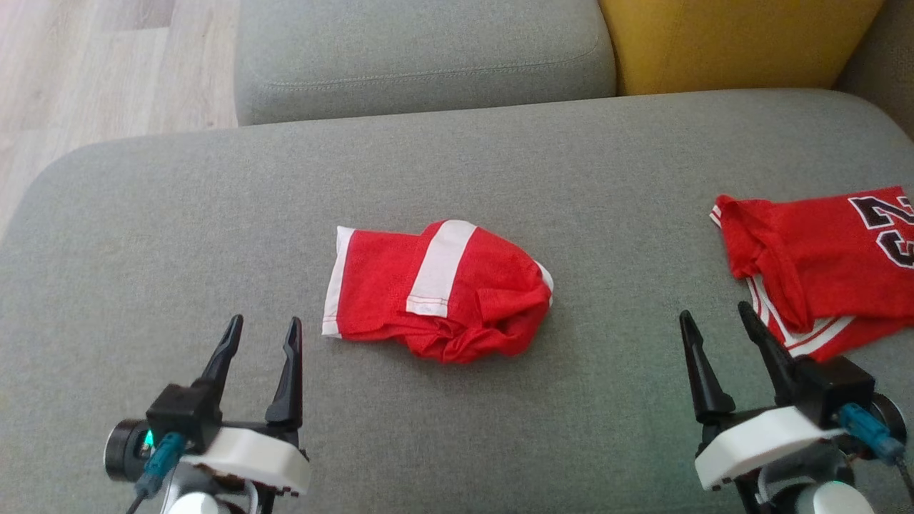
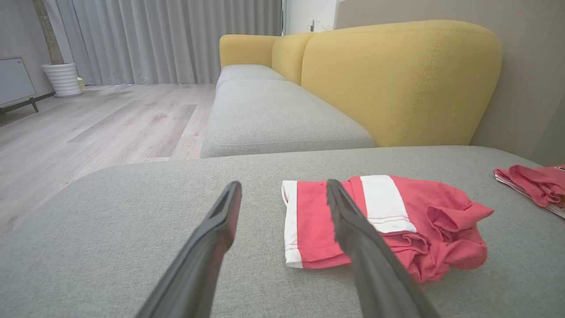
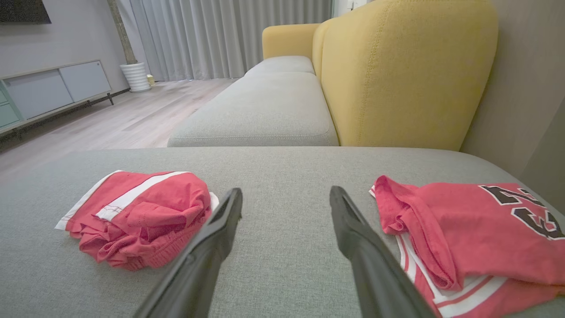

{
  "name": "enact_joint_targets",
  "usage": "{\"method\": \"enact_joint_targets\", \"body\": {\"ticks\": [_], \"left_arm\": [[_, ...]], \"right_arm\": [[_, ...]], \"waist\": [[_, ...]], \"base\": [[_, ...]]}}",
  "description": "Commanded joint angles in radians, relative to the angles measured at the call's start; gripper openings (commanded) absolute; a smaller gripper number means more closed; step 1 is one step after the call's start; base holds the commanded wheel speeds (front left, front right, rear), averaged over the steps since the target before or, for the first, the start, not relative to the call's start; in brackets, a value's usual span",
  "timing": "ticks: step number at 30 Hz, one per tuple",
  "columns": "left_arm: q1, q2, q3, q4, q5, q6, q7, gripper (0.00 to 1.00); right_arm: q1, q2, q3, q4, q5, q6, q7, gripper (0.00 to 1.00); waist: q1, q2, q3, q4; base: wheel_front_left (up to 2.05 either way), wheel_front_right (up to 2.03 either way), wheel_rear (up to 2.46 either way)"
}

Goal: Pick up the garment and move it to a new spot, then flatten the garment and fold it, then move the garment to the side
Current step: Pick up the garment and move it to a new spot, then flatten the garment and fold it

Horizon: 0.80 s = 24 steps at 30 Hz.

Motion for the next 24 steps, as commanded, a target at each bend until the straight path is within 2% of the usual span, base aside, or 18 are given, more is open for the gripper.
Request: {"method": "enact_joint_targets", "body": {"ticks": [1,17,20,24], "left_arm": [[-0.043,0.020,0.034,-0.037,-0.003,0.007,-0.002,1.00],[-0.064,0.022,0.023,-0.039,-0.008,0.012,-0.007,1.00],[-0.084,0.019,0.016,-0.041,-0.007,0.008,-0.007,1.00],[-0.112,0.010,0.002,-0.042,-0.003,0.004,-0.009,1.00]], "right_arm": [[-0.031,-0.004,0.026,-0.039,-0.008,0.007,-0.001,1.00],[-0.054,-0.004,0.050,-0.053,-0.010,0.007,-0.006,1.00],[-0.086,-0.016,0.109,-0.048,-0.011,0.007,0.002,1.00],[-0.157,-0.050,0.248,0.005,0.000,0.007,0.021,1.00]], "waist": [[0.0000,-0.0001,0.000,0.000],[0.0000,-0.0001,0.013,0.012],[0.0000,-0.0001,0.031,0.031],[0.0000,-0.0001,0.060,0.063]], "base": [[0.00,0.00,0.00],[0.00,0.00,0.00],[0.00,0.00,0.00],[0.00,0.00,0.00]]}}
